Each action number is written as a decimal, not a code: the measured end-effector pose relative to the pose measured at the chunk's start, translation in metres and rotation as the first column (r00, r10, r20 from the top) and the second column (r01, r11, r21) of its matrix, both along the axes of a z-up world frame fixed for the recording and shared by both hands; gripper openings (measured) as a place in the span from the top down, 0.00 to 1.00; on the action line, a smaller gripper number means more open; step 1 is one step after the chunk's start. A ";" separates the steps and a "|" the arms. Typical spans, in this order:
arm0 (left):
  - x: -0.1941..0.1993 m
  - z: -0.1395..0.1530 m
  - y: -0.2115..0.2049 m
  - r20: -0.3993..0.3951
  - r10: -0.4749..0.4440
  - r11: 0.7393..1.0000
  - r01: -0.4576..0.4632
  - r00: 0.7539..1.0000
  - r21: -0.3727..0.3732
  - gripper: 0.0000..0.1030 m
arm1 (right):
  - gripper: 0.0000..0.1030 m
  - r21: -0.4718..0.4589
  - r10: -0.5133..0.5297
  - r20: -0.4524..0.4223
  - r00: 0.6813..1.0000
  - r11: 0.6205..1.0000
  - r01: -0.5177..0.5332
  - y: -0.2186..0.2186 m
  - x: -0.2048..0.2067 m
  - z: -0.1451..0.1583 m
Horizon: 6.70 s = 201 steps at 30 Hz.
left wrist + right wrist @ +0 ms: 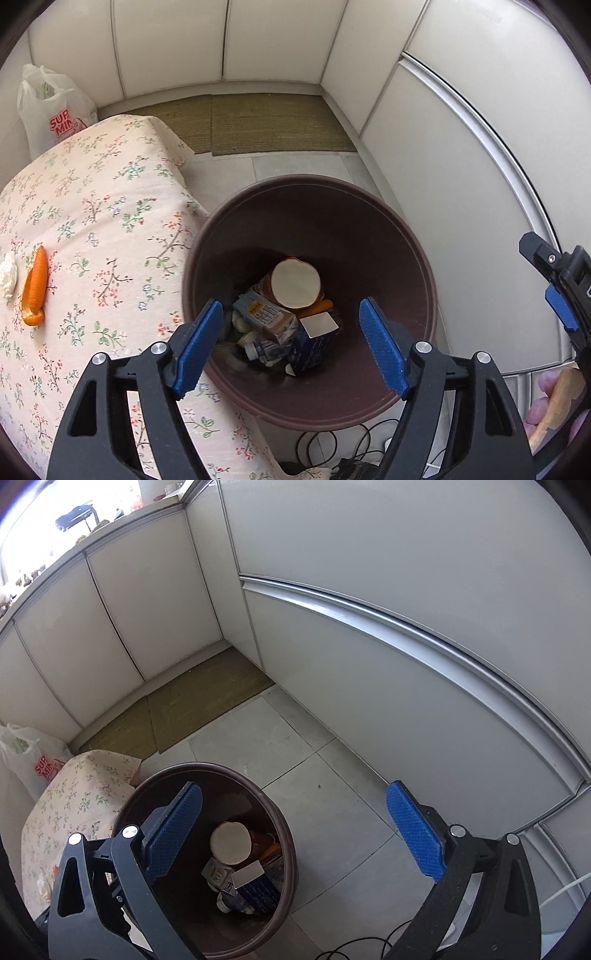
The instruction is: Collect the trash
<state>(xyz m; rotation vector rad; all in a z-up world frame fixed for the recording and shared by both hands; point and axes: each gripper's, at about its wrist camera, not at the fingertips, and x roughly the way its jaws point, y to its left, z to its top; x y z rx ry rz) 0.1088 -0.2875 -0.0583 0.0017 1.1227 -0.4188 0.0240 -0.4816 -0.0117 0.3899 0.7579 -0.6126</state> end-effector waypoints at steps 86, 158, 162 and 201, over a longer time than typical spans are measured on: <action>0.112 -0.083 0.364 -0.071 0.453 0.891 -0.450 0.889 0.050 0.65 | 0.07 -0.187 0.715 -0.329 0.617 0.591 -0.785 0.396 0.117 -0.073; 0.005 0.025 0.447 0.001 0.574 0.800 -0.560 0.819 -0.213 0.76 | 0.86 0.088 0.779 -0.174 0.603 0.622 -0.778 0.445 0.183 -0.079; 0.004 0.030 0.443 0.015 0.568 0.804 -0.551 0.823 -0.225 0.76 | 0.87 0.052 0.781 -0.104 0.615 0.622 -0.781 0.438 0.176 -0.047; 0.002 0.027 0.449 -0.006 0.558 0.808 -0.545 0.830 -0.223 0.75 | 0.59 0.328 0.537 -0.229 0.812 0.828 -0.455 0.405 0.285 -0.131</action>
